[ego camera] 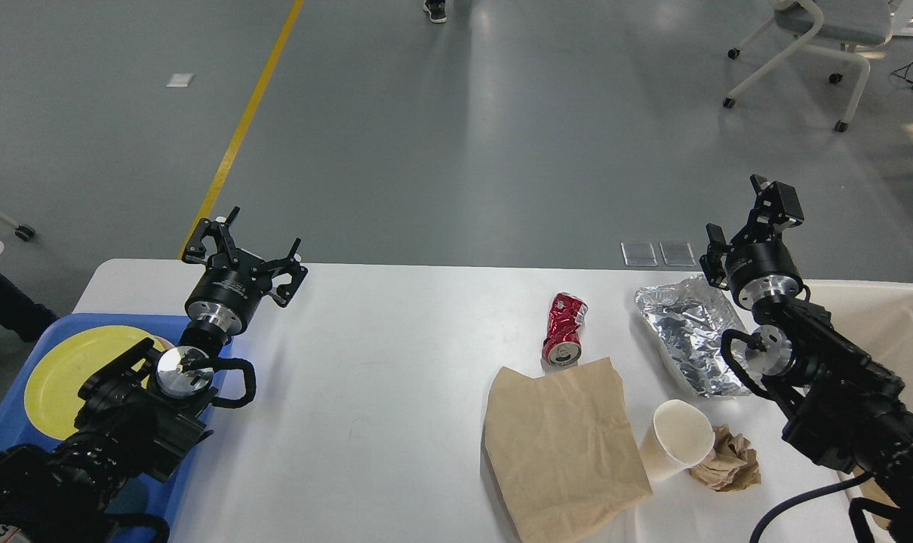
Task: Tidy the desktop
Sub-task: 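Move the right gripper from the bin toward the brown paper sheet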
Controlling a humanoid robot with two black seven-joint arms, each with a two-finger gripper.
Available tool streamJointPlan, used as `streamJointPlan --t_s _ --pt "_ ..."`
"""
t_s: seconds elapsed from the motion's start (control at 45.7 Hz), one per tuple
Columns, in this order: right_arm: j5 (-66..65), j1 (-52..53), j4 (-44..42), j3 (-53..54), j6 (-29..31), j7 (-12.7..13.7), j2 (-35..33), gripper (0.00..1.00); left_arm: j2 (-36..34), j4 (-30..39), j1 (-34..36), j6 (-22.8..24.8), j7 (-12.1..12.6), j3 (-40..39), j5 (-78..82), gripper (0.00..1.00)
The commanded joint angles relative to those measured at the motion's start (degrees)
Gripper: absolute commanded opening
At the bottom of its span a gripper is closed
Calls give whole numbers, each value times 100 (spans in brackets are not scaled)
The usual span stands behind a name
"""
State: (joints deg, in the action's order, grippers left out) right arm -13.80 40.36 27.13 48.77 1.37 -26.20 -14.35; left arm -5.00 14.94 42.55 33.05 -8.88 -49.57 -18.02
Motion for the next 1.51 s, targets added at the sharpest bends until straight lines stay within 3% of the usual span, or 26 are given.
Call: streamJointPlan --t_s 0.0,0.613,0.81,0.963,1.029,1.073,1.204,1.248,1.489 --pt "0 -10 -6 -8 4 -34 37 100 -1 0 -1 0 0 0 0 96" --pt "-123 25 100 -297 57 -26 -394 100 -1 0 -1 0 0 0 0 96" --pt "-606 1087 126 -3283 391 9 -683 100 -1 0 -1 0 0 0 9 96" --pt "-677 1949 117 -5525 330 80 -658 100 -1 0 -1 0 0 0 0 96" --pt "-694 2352 161 -6561 312 246 -570 100 -1 0 -1 0 0 0 0 96" --pt "-624 2809 240 -7520 346 580 -464 100 -1 0 -1 0 0 0 0 96" --pt "-598 3706 1074 -8989 662 1546 -385 100 -1 0 -1 0 0 0 0 96" --pt "-598 3935 1373 -9358 847 1723 -385 100 -1 0 -1 0 0 0 0 96" --pt "-545 5016 2366 -11002 1585 1767 -130 100 -1 0 -1 9 0 0 0 96"
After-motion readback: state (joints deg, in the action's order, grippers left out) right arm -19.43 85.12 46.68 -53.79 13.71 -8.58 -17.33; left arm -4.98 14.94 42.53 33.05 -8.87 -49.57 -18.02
